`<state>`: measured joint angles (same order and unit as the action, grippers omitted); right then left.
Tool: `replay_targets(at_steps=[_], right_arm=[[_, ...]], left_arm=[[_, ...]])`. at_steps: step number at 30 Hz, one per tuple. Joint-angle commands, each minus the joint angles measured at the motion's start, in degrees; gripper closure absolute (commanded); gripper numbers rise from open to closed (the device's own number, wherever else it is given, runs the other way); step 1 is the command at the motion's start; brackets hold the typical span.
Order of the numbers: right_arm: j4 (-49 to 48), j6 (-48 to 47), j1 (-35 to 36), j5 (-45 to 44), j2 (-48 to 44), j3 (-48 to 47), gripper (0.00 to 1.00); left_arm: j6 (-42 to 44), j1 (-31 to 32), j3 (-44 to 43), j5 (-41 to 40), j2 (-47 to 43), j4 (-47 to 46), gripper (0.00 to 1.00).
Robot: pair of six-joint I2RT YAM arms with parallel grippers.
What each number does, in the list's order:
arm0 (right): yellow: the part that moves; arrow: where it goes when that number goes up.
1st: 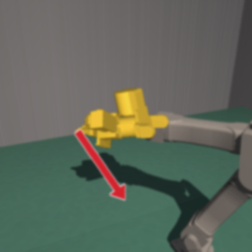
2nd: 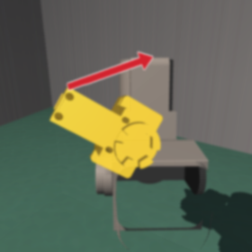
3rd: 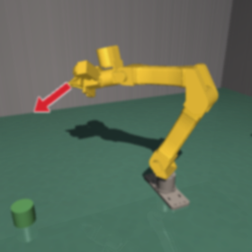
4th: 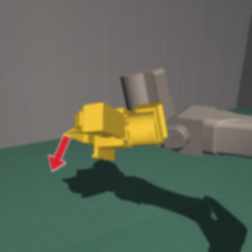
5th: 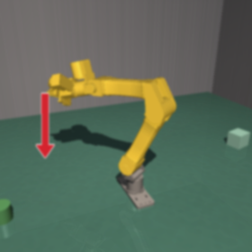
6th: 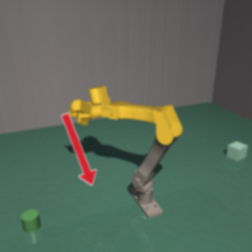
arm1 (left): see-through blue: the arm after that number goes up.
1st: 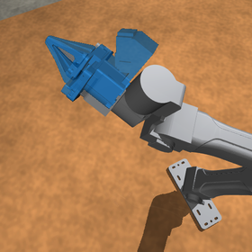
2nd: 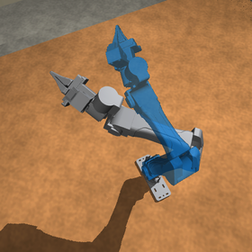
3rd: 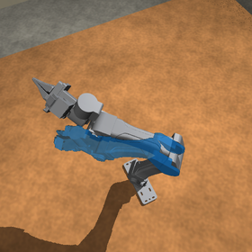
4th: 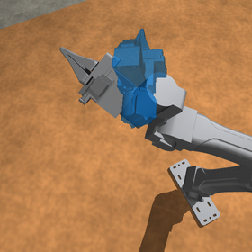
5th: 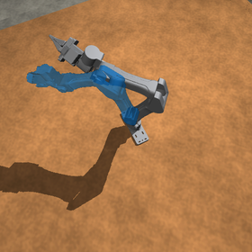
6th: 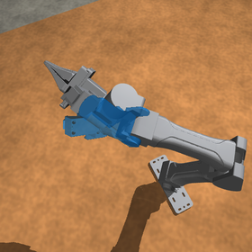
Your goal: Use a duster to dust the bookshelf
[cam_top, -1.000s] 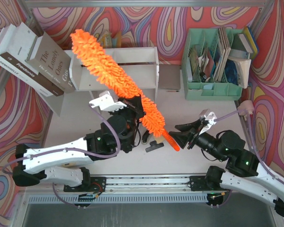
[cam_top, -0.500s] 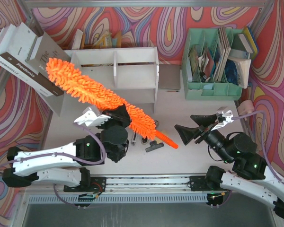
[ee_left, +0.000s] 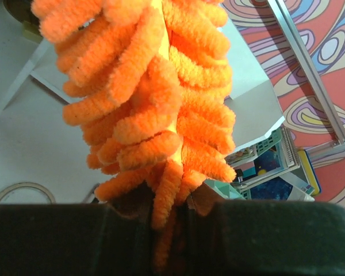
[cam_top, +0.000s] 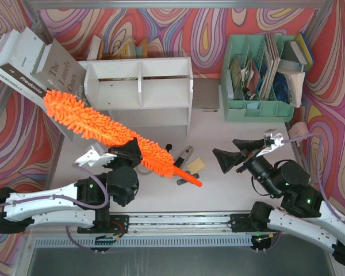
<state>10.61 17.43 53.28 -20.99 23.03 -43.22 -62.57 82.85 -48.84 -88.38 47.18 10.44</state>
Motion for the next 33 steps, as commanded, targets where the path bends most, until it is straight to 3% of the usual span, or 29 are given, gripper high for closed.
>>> replay_targets(at_steps=[1, 8, 13, 20, 25, 33], right_arm=[[0.71, 1.71, -0.10, -1.87, 0.13, 0.77, 0.05], [0.65, 3.04, -0.10, -2.21, 0.99, 1.46, 0.05], [0.65, 3.49, -0.03, -2.12, 1.97, 1.45, 0.05], [0.77, 4.56, -0.08, -2.11, 3.04, 1.64, 0.05], [0.89, 5.16, -0.10, -1.88, 3.73, 1.82, 0.05], [0.66, 5.96, -0.08, -1.47, 5.15, 2.08, 0.05]], left_arm=[[0.20, 0.22, 3.45, -12.65, -3.36, -0.45, 1.00], [-1.14, -0.03, 12.58, -12.61, -8.19, -4.48, 0.99], [-4.89, -1.16, 17.56, -12.56, -10.65, -2.06, 0.94], [-11.93, -4.75, 25.96, -8.70, -16.00, 1.04, 0.94], [-26.49, -8.80, 27.36, -3.96, -17.02, 14.92, 0.89], [-40.39, -12.42, 27.79, 0.24, -12.14, 27.46, 0.79]])
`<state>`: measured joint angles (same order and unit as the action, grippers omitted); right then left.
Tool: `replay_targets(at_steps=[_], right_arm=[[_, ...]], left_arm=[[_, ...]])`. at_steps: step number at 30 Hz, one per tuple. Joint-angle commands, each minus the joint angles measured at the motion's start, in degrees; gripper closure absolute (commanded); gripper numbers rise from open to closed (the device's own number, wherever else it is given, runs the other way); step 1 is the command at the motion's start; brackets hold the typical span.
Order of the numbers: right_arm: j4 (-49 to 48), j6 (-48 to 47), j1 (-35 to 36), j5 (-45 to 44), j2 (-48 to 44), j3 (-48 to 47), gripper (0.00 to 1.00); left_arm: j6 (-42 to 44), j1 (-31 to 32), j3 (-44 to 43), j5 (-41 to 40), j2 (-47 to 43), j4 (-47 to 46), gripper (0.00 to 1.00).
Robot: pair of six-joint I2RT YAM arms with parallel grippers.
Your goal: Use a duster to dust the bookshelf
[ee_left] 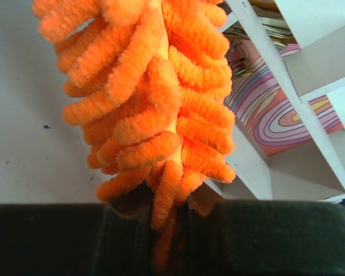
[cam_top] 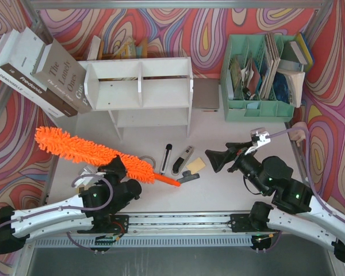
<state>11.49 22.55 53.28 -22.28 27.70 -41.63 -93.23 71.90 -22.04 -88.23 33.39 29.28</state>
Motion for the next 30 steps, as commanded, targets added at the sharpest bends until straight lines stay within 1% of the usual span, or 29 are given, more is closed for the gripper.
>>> replay_targets(at_steps=[1, 4, 7, 9, 11, 14, 17, 21, 23, 27, 28, 30], right_arm=[[-0.38, 0.92, -0.10, -0.12, 0.65, 0.55, 0.05], [-0.77, 1.16, -0.08, 0.00, 1.00, 0.83, 0.05], [-1.02, 1.20, -0.09, 0.05, 1.36, 0.96, 0.05], [-1.11, 1.27, -0.05, 0.09, 1.55, 1.01, 0.05], [-1.05, 1.32, -0.10, -0.02, 1.65, 1.02, 0.05], [-0.96, 1.58, -0.08, -0.12, 1.44, 1.28, 0.05], [-0.94, 1.75, -0.09, -0.21, 0.98, 1.57, 0.05], [-0.63, 1.91, -0.10, -0.39, 0.45, 1.78, 0.05], [-0.44, 1.98, -0.07, -0.55, 0.20, 1.79, 0.04], [-0.04, 2.06, -0.08, -0.94, -0.15, 1.83, 0.05], [0.02, 2.09, -0.10, -1.00, -0.23, 1.86, 0.05], [0.18, 2.06, -0.09, -1.37, -0.41, 1.80, 0.05]], left_arm=[[-9.92, -1.79, 1.14, 0.68, 2.05, 9.03, 0.78], [-10.52, -2.22, 1.92, 2.34, 3.30, 9.35, 0.74], [-12.92, -2.71, 2.96, 3.95, 4.01, 10.37, 0.71], [-13.81, -2.97, 3.44, 4.71, 4.25, 11.01, 0.64], [-13.74, -3.22, 3.42, 5.05, 4.30, 11.41, 0.61], [-13.65, -3.48, 3.01, 5.21, 4.28, 12.41, 0.52], [-12.91, -3.76, 2.71, 5.34, 3.73, 13.42, 0.50], [-5.66, -4.86, 2.78, 6.56, 1.61, 10.64, 0.46], [-0.79, -5.16, 2.88, 7.33, -0.22, 8.37, 0.38], [7.09, -5.28, 1.94, 8.06, -4.60, 7.42, 0.31], [8.76, -5.31, 1.39, 8.09, -5.78, 7.86, 0.28], [12.28, -5.29, -0.23, 8.08, -8.06, 10.11, 0.18]])
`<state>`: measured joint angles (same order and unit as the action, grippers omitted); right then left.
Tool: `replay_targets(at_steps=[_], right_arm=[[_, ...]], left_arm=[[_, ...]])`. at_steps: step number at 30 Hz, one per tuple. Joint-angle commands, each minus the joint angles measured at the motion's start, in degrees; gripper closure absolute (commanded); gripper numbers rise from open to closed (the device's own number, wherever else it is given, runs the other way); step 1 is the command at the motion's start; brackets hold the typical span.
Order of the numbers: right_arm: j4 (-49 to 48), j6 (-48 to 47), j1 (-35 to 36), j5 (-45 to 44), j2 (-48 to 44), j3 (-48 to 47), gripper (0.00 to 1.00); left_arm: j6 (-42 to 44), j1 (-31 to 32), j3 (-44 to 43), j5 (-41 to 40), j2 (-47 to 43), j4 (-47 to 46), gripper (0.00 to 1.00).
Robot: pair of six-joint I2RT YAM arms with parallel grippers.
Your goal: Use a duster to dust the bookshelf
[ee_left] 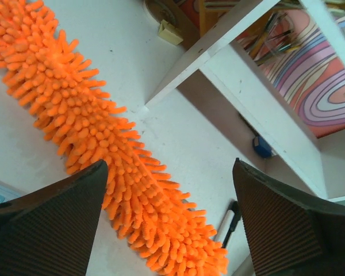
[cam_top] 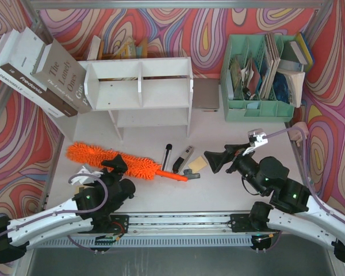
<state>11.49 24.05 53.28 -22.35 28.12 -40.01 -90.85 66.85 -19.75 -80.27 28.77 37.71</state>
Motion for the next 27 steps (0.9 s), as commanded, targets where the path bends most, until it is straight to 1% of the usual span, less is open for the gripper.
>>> replay_targets(at_steps=[1, 2, 3, 6, 9, 11, 13, 14, 15, 16, 18, 20, 24, 27], right_arm=[[0.20, 0.51, -0.02, -1.72, -0.82, 0.13, 0.05], [0.25, 0.59, -0.09, -2.36, -0.75, 0.18, 0.05], [0.43, 0.88, -0.10, -3.62, -0.64, 0.06, 0.04], [0.76, 2.24, -0.07, -10.11, 1.25, 0.12, 0.02], [2.16, 2.44, -0.05, -16.11, 6.87, -1.18, 0.01], [5.54, 3.89, -0.05, -20.27, 12.46, -3.51, 0.01], [5.82, 3.96, -0.08, -23.17, 16.79, -4.35, 0.01], [4.97, 3.57, -0.13, -23.97, 17.94, -4.32, 0.01], [3.62, 3.10, -0.12, -24.53, 18.70, -3.99, 0.01], [2.32, 2.33, -0.21, -24.78, 19.15, -3.49, 0.01], [-0.12, 1.65, -0.98, -24.73, 20.29, -2.97, 0.01], [0.37, 2.35, -1.88, -24.72, 21.92, -3.58, 0.01], [1.69, 2.77, -4.10, -25.02, 23.63, -4.19, 0.01], [0.32, 0.74, -7.11, -24.54, 23.75, -3.17, 0.01]], left_arm=[[12.55, -0.23, -3.78, -0.03, -4.40, 2.06, 0.13], [15.58, -0.23, -4.74, -0.17, -5.39, 2.38, 0.03], [19.09, -0.23, -5.51, -0.42, -6.07, 2.10, 0.02], [30.19, -0.27, -7.54, -1.62, -7.09, -0.42, 0.02], [46.96, -0.23, -7.86, -2.52, -6.16, -8.94, 0.02], [56.26, -0.27, -7.34, -4.53, -4.39, -14.61, 0.02], [64.42, -0.42, -6.76, -7.05, -1.68, -20.71, 0.02], [67.90, -1.08, -6.45, -7.63, -0.65, -22.21, 0.02], [69.73, -2.61, -6.25, -7.18, 0.11, -24.23, 0.02], [70.38, -5.20, -5.94, -4.92, 0.61, -24.72, 0.02], [72.43, -11.66, -4.48, 3.51, 1.46, -27.38, 0.02], [74.07, -17.92, -2.94, 11.93, 2.53, -30.13, 0.02], [78.17, -28.66, -1.50, 19.06, 6.59, -36.39, 0.02], [79.57, -35.29, 0.13, 22.32, 10.22, -42.49, 0.02]])
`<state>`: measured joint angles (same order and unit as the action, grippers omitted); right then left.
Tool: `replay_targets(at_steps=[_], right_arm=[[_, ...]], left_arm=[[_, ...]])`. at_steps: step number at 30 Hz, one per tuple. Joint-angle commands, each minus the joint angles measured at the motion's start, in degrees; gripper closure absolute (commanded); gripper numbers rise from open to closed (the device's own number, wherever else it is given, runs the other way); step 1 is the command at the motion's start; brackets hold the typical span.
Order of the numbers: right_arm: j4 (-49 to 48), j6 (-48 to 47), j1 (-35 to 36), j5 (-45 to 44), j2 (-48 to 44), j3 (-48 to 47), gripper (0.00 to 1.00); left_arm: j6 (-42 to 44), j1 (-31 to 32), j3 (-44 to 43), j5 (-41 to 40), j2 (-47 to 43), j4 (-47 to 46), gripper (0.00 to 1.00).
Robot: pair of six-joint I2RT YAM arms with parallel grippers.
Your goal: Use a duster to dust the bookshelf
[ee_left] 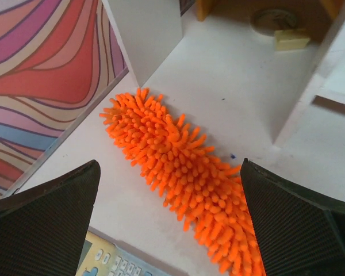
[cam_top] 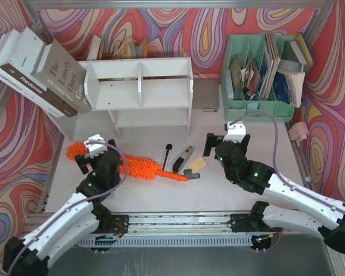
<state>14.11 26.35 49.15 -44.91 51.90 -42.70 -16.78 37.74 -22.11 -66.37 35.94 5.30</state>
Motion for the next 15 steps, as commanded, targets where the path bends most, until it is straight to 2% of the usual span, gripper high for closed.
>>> replay_targets(at_steps=[1, 5, 6, 13, 15], right_arm=[[-3.88, -3.23, -4.14, -1.60, 0.08, 0.15, 0.01], [-8.89, -8.77, -10.38, -1.12, 1.64, 2.35, 0.01], [-9.61, -9.13, -12.95, -0.42, 2.46, 2.61, 0.01], [-16.64, -11.65, -25.11, 5.30, 11.39, 4.89, 0.01], [-20.50, -12.87, -27.27, 5.60, 14.30, 6.28, 0.01]], left_arm=[[5.90, -8.62, 3.22, 10.21, 4.37, -11.99, 0.02], [6.40, -16.78, 7.30, 15.86, 10.69, -25.33, 0.02], [7.19, -18.29, 8.48, 17.37, 13.13, -31.17, 0.02], [14.72, -22.33, 14.90, 21.85, 33.34, -65.61, 0.02], [14.95, -24.38, 14.74, 24.45, 37.75, -71.11, 0.02]])
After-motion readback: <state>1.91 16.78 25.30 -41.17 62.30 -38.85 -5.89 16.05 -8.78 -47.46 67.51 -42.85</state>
